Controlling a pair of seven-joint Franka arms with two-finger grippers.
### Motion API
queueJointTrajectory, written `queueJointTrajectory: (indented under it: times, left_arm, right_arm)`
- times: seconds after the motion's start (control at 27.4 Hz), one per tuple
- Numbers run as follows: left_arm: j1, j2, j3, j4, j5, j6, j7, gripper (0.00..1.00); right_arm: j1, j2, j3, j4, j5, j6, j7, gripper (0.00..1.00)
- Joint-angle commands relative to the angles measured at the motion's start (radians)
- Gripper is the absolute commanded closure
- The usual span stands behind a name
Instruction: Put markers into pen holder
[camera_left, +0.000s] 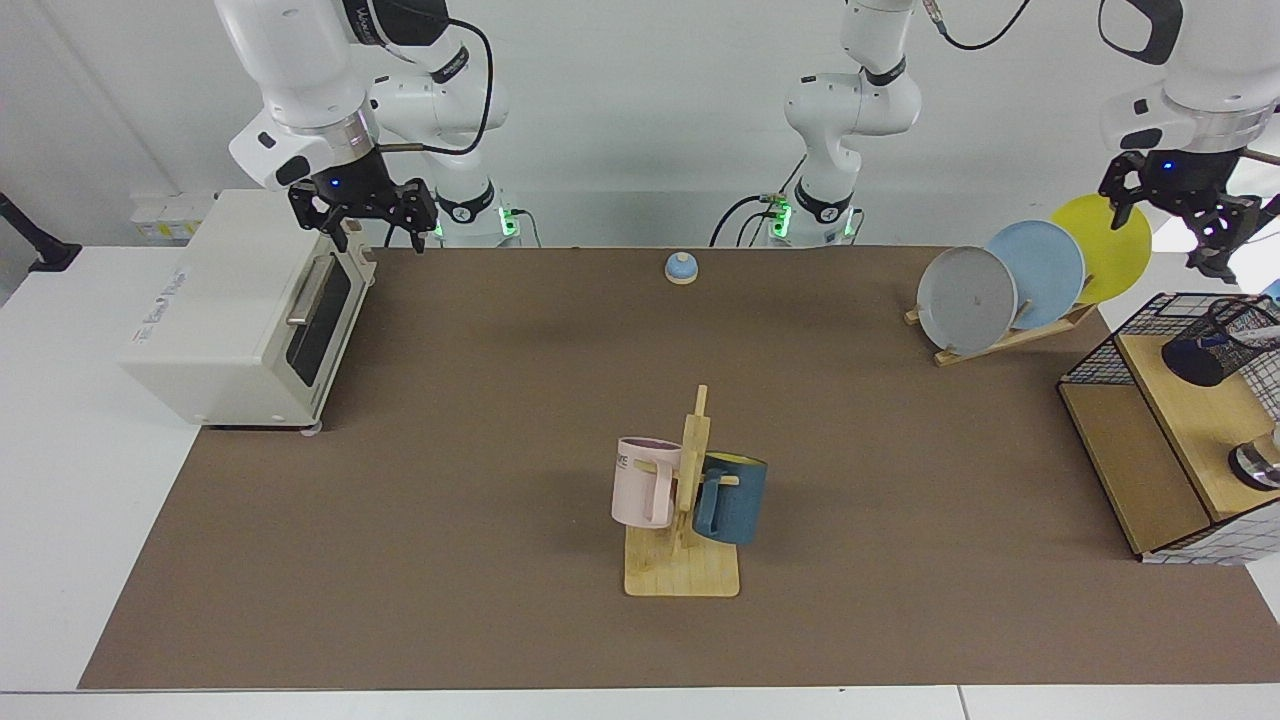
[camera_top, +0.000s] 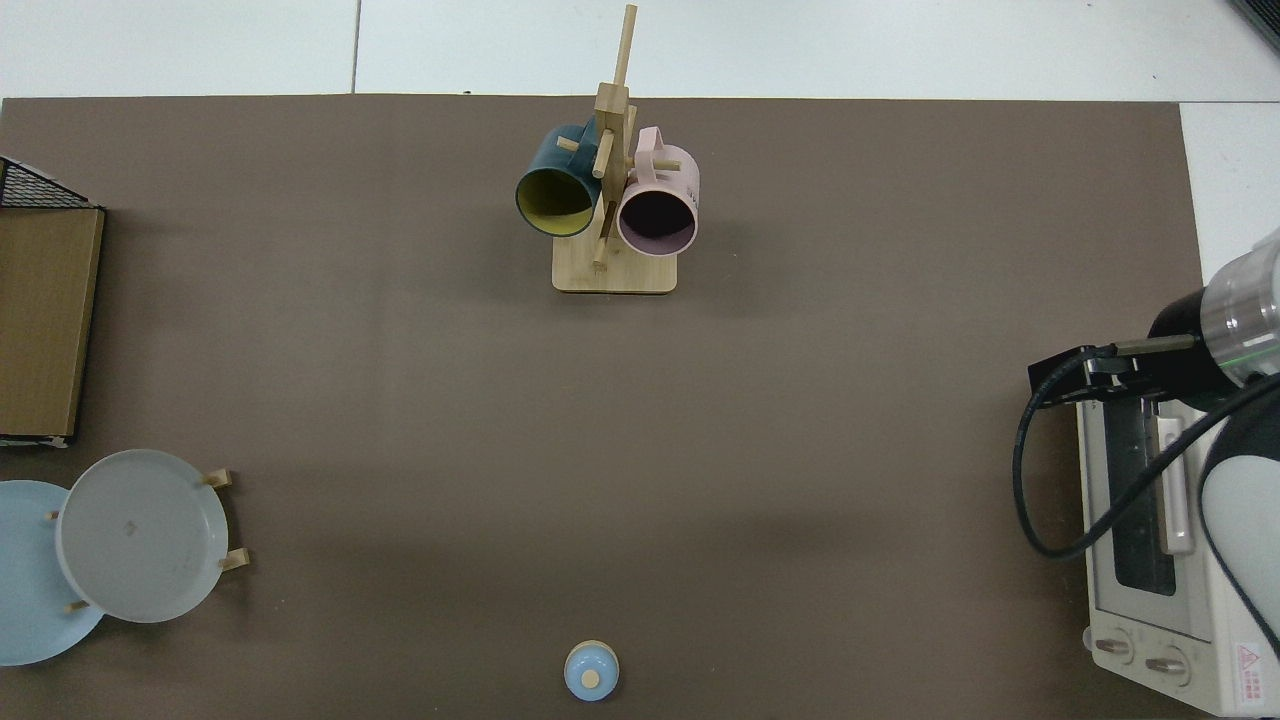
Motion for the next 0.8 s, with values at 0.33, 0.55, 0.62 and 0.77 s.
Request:
queueJointTrajectory:
  times: [0.33,0.55,0.62,0.77]
  left_arm:
    - [-0.002,-0.043,-0.179,0.004,-0.234,-0.159,-0.715,0.00]
    - [0.009,-0.031,-0.248,0.036,-0.332,-0.216,-0.964,0.00]
    - [0.010,-0.014,-0.251,0.082,-0.352,-0.245,-0.988,0.00]
    - [0.012,0.058,-0.256,0.180,-0.360,-0.286,-1.017,0.00]
  right_arm:
    - [-0.007,-0.019,0.003,-0.026,0.009,0.027,-0.024,0.00]
    - [-0.007,-0.019,0.003,-0.026,0.009,0.027,-0.024,0.00]
    - [-0.007,-0.019,0.003,-0.026,0.009,0.027,-0.024,0.00]
    - [-0.007,-0.019,0.003,-0.026,0.009,0.027,-0.024,0.00]
